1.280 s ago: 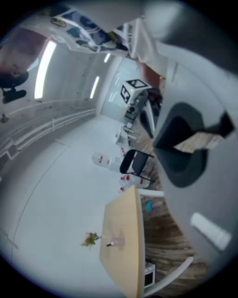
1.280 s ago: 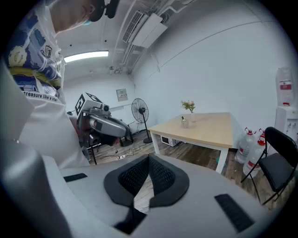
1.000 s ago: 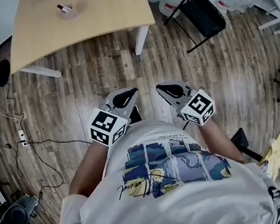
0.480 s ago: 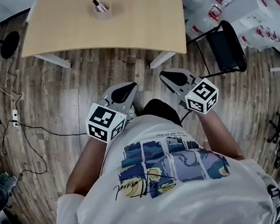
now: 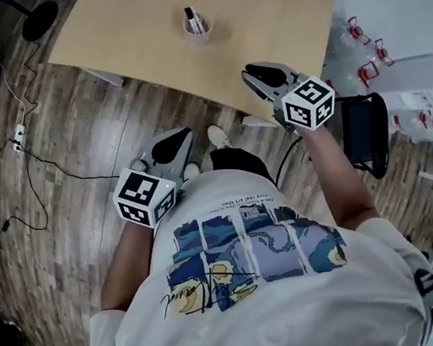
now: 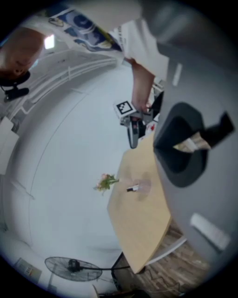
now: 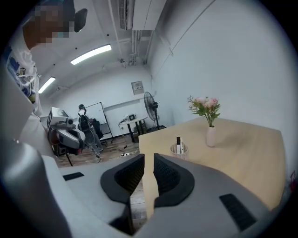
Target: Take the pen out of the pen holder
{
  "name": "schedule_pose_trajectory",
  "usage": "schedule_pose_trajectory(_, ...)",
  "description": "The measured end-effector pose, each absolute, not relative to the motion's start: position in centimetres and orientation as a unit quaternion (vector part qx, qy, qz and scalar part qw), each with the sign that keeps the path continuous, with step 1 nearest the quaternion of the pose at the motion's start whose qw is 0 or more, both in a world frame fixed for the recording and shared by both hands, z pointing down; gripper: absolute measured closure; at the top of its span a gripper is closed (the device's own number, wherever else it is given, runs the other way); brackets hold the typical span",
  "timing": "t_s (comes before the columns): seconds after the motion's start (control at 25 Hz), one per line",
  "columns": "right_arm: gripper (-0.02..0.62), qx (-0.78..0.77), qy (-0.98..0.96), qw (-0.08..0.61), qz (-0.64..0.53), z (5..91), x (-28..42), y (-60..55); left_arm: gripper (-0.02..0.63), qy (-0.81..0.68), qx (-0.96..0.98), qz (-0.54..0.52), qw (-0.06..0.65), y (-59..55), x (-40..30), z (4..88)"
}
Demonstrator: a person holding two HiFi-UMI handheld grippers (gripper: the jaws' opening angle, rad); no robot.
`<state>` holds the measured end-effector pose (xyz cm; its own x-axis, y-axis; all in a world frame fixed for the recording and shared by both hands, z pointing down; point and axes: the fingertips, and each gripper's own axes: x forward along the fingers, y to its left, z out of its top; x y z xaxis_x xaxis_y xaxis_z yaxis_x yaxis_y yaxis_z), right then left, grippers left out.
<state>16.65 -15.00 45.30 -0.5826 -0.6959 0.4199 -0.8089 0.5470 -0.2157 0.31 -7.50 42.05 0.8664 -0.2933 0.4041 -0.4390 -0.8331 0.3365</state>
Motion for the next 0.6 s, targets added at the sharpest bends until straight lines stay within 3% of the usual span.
schedule_pose_trajectory(0.6, 0.511, 0.278, -0.915, 0.224, 0.188, 51.7, 17.2, -36.7, 0.597, -0.385, 0.876, 0.162, 0.240, -15.5, 0.2, 41.7)
